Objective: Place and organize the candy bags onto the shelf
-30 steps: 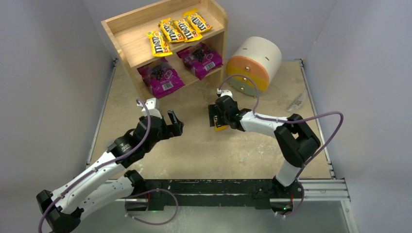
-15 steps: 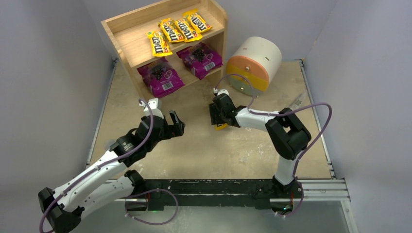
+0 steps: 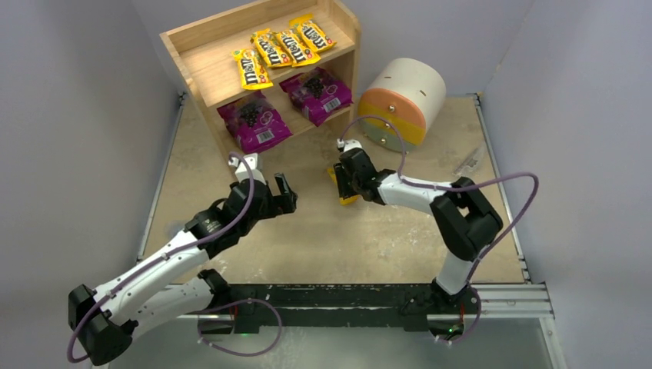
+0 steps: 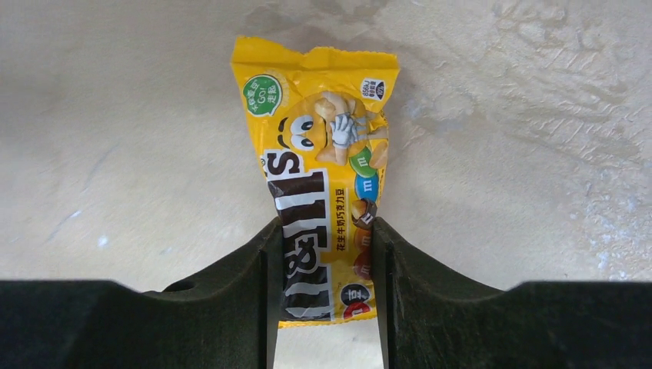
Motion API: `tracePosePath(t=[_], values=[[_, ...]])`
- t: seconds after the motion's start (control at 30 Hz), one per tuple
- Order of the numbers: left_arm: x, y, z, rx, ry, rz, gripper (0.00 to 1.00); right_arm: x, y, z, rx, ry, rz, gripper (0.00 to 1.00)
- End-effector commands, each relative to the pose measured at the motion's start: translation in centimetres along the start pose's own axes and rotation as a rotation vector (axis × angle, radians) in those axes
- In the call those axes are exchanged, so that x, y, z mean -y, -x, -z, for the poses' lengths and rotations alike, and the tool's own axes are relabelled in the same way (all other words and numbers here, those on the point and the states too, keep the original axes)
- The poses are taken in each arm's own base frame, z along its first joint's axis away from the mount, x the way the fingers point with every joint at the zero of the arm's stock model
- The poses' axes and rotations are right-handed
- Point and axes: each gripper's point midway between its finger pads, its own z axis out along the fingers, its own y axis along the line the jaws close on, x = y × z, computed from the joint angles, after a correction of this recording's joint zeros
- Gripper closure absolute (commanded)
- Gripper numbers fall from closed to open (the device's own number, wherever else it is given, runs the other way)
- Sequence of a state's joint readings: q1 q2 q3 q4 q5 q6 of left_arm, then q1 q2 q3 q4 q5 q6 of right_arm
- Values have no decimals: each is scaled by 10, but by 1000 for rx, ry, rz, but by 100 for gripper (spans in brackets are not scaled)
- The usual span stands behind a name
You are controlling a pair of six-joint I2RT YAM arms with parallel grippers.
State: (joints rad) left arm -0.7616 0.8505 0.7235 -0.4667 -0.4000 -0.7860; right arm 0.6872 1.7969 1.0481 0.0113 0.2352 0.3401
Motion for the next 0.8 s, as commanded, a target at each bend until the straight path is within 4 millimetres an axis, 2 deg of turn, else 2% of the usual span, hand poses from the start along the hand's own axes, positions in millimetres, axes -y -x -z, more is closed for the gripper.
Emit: tracePosePath(t=[0.0, 0.1, 0.2, 0.27, 0.47, 0.57, 0.77], values=[[25, 15, -10, 55, -71, 65, 0, -26, 36, 41, 150, 164, 10, 55], [43, 22, -18, 76, -126, 131, 0, -50, 39, 68, 205, 317, 53, 55], [70, 32, -24, 91, -220, 187, 0, -69, 39, 92, 242, 407, 93, 55], [82, 38, -27, 102, -251, 221, 1, -79, 43, 106, 266, 453, 100, 55], [92, 41, -36, 124, -294, 305, 4, -102, 54, 144, 341, 585, 100, 55], [94, 40, -36, 127, -318, 331, 7, -109, 58, 156, 361, 639, 95, 55], [96, 35, -39, 105, -329, 329, 26, -118, 62, 165, 385, 683, 95, 55]])
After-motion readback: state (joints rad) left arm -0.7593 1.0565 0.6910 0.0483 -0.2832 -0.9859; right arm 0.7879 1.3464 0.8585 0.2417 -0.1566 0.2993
